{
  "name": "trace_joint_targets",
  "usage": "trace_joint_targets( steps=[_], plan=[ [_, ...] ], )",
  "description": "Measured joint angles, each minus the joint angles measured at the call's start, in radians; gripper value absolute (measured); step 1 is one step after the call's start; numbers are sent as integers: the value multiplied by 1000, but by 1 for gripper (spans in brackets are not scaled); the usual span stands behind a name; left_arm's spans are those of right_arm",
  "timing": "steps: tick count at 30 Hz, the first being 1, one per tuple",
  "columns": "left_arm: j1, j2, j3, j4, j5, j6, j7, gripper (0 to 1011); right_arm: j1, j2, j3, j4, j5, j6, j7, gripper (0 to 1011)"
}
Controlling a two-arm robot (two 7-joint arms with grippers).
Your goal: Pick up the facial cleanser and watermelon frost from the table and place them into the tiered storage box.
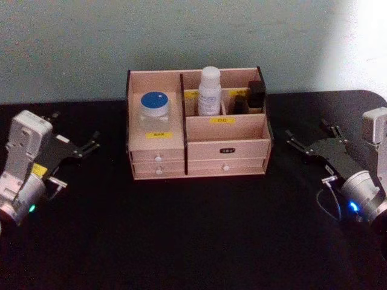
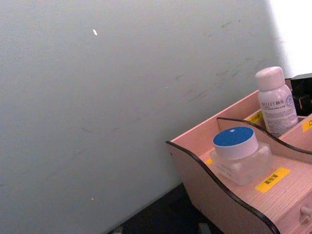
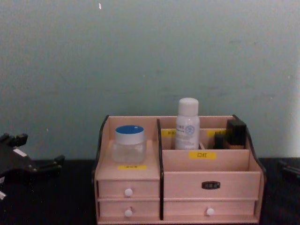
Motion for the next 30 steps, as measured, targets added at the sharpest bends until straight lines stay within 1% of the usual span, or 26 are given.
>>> trace_joint_targets(
  steps=[30],
  plan=[
    [0,0,0,0,0,0,0,1001,0,3,-2,-4,4,-1,2,1003]
  ],
)
